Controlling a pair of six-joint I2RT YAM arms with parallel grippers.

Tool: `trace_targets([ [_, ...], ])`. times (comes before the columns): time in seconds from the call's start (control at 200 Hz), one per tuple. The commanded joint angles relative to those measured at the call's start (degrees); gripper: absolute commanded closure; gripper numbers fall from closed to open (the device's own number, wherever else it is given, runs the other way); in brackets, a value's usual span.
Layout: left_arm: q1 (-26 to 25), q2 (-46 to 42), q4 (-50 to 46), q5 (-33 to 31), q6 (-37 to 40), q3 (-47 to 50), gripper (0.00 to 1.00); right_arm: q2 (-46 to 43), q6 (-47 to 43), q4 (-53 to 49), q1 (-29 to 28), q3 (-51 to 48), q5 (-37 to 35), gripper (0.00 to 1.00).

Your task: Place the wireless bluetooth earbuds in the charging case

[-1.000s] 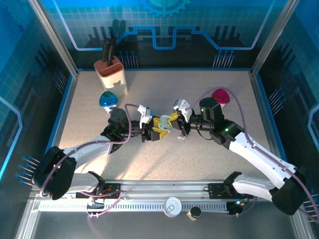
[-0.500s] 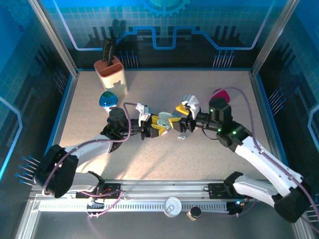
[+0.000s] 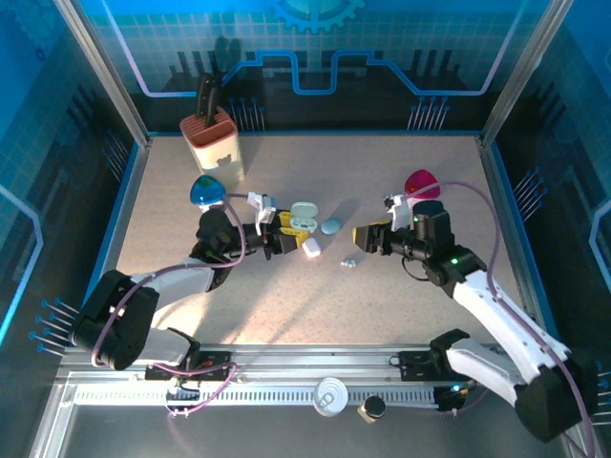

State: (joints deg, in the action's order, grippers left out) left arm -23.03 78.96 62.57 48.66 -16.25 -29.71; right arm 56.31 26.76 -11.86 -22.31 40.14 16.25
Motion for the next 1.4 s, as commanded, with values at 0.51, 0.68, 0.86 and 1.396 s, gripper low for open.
trace_targets([
  [0.51,0.35,-2.49,-0.42,-0.19,1.49,1.50,0.71,26.64,13.38,12.68,4.46,-5.91,8.17,0.55],
  [0.68,0.37,-2.40,-0.25,-0.06,1.32,1.50,0.71,29.98,12.98,14.24,4.55,-5.26,8.72,0.56],
  [0.86,0.37,-2.58,-0.50,0.16,1.48,1.58,0.71,32.93,12.96,16.12,4.55,-5.20,9.82,0.57],
  [1.396,0.36,-2.58,-1.01,0.73,1.92,1.32,0.70,36.87,14.26,19.34,4.60,-5.29,11.08,0.78],
])
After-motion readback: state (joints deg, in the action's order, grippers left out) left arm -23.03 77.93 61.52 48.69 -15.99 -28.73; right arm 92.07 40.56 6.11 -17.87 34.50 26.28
